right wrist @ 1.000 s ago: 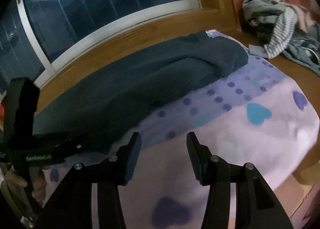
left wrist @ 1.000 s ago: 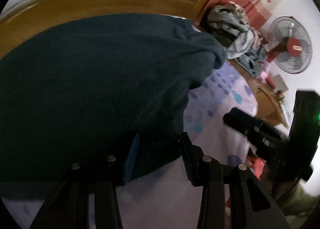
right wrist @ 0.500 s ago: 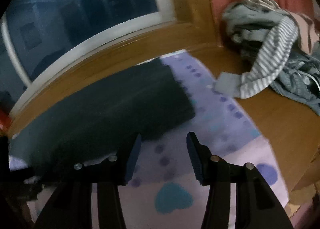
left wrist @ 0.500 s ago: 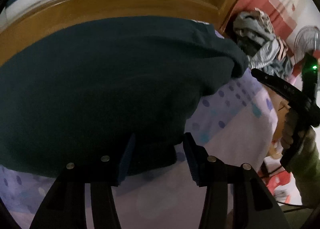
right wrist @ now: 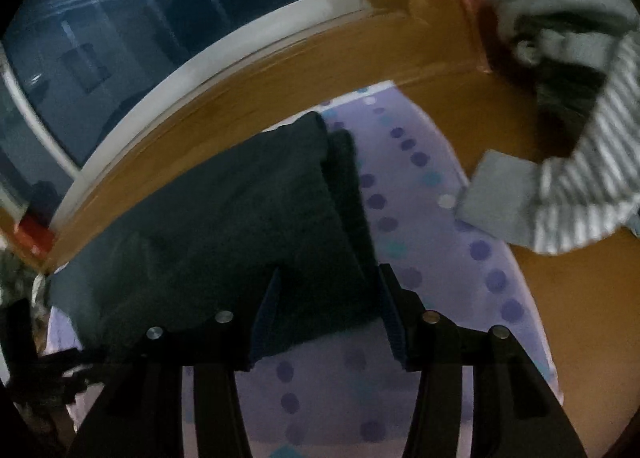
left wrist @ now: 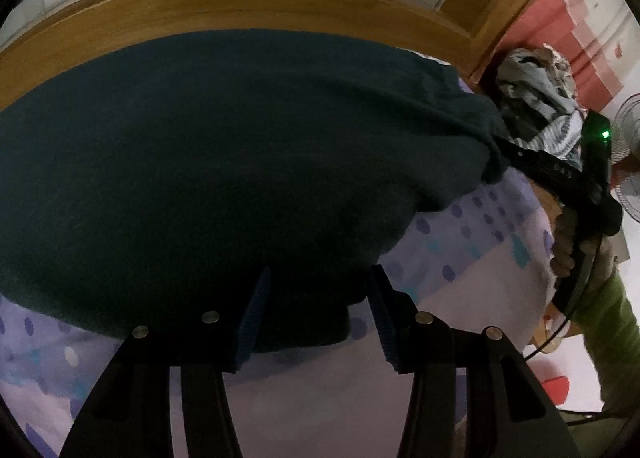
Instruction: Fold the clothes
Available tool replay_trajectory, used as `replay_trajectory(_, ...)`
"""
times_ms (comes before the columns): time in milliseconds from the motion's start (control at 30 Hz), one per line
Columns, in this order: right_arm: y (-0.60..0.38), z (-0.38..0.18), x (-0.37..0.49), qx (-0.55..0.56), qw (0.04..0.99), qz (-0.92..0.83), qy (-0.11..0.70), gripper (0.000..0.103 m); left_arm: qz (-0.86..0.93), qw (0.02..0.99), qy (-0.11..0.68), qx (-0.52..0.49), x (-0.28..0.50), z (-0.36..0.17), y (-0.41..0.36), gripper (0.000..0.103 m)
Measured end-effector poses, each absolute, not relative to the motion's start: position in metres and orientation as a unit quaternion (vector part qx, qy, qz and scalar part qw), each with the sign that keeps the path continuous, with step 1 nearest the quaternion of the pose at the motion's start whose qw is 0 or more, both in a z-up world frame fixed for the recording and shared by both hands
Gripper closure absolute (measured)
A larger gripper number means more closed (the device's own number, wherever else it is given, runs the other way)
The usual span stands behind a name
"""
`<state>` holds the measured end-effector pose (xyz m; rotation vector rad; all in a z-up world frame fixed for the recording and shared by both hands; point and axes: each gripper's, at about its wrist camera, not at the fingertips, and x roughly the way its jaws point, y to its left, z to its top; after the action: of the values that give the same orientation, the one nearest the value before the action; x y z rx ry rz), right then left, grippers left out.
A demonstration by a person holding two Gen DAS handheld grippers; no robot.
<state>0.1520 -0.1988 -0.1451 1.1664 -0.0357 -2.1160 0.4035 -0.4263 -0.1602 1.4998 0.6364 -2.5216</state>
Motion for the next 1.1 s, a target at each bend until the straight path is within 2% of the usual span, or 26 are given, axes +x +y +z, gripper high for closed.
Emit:
replay_trajectory(67,-0.201,-0.136,0.149,0.445,0.354,-0.823,0.006,0.089,-0.835,0.081,0.21,0.501,0.402,-0.16,-0.424,0.054)
replay_trajectory(100,-0.202,-0.132,0.147,0.441,0.354,-0.824,0.015,0.094,-0.833,0.087,0.21,0.504,0.402,-0.16,-0.423,0.054)
replay_trajectory(233,-0.2,-0.081,0.137,0.382,0.352,-0.854,0.044,0.095,-0.826,0.1,0.213,0.513,0.401,-0.159,-0.419,0.054)
replay_trajectory(300,-0.204,-0.075,0.133,0.371,0.356,-0.854,0.076,0.095,-0.823,0.105,0.213,0.515,0.402,-0.158,-0.417,0.054)
replay_trajectory(433,-0.209,-0.117,0.13,0.4,0.35,-0.832,0.159,0.094,-0.821,0.117,0.206,0.519,0.403,-0.158,-0.411,0.054)
replay_trajectory(533,-0.202,-0.128,0.132,0.42,0.36,-0.817,0.165,0.082,-0.821,0.123,0.196,0.522,0.403,-0.158,-0.406,0.053)
replay_trajectory(600,-0.197,-0.135,0.133,0.432,0.367,-0.806,0.169,0.068,-0.82,0.127,0.191,0.524,0.401,-0.158,-0.404,0.053)
replay_trajectory(733,-0.186,-0.088,0.127,0.401,0.385,-0.817,0.15,0.062,-0.82,0.134,0.2,0.519,0.399,-0.158,-0.402,0.053)
replay_trajectory(800,-0.194,-0.07,0.114,0.385,0.399,-0.821,0.136,0.051,-0.821,0.137,0.212,0.513,0.4,-0.158,-0.402,0.053)
replay_trajectory(933,-0.24,-0.077,0.082,0.387,0.415,-0.813,0.131,0.048,-0.821,0.142,0.227,0.504,0.403,-0.16,-0.404,0.053)
replay_trajectory(1100,-0.297,-0.123,0.043,0.426,0.428,-0.785,0.137,0.048,-0.821,0.15,0.23,0.5,0.407,-0.165,-0.4,0.053)
